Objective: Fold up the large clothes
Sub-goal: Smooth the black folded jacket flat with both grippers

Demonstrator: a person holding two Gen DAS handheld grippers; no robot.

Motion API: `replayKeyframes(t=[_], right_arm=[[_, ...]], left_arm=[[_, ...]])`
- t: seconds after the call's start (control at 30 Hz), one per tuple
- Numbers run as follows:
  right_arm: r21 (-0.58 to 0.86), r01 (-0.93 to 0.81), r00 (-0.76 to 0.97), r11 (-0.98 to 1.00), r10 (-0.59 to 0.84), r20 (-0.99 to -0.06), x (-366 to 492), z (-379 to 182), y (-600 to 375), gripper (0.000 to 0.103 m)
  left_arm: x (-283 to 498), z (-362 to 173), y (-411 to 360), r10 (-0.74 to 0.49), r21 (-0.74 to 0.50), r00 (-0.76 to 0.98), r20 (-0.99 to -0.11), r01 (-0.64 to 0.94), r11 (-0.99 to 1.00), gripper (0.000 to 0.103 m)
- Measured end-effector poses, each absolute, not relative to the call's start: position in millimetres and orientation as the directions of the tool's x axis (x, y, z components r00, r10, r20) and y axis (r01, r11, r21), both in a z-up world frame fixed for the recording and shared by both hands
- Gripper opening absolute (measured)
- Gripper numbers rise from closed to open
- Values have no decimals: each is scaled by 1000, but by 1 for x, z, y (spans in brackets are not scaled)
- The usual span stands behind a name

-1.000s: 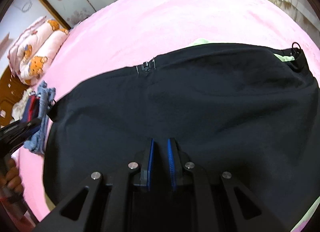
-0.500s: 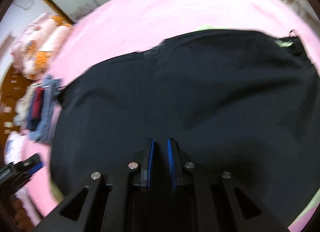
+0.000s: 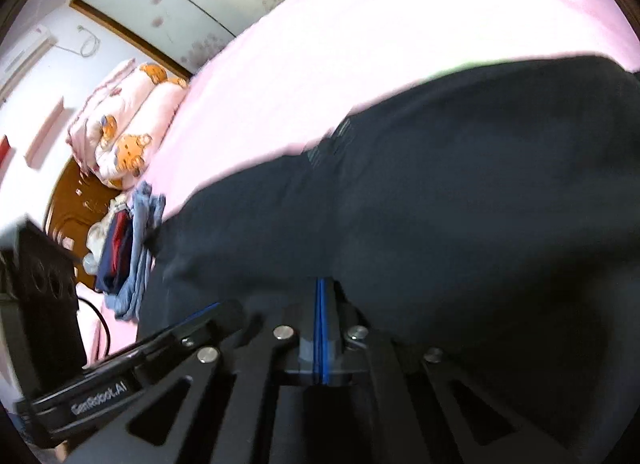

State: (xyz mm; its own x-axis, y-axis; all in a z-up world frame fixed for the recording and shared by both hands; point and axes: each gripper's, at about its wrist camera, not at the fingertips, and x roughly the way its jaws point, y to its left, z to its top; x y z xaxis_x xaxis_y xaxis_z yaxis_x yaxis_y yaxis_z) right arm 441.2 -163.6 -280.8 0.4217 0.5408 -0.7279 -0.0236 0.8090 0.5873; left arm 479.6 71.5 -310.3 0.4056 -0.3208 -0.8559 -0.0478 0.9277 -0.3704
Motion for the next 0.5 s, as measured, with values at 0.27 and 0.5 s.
replayKeyframes(t=[0.27,0.5], right_arm=[[437,-7,510,900,379,-772,451,-268,-268,0],[241,278,565,930,44,-824,428,-256,-354,0]], left_arm=[[507,-316,140,60,-71,468,-882,-258,964,31],[496,-312,192,135,-57,415,-900,-418,907,31]])
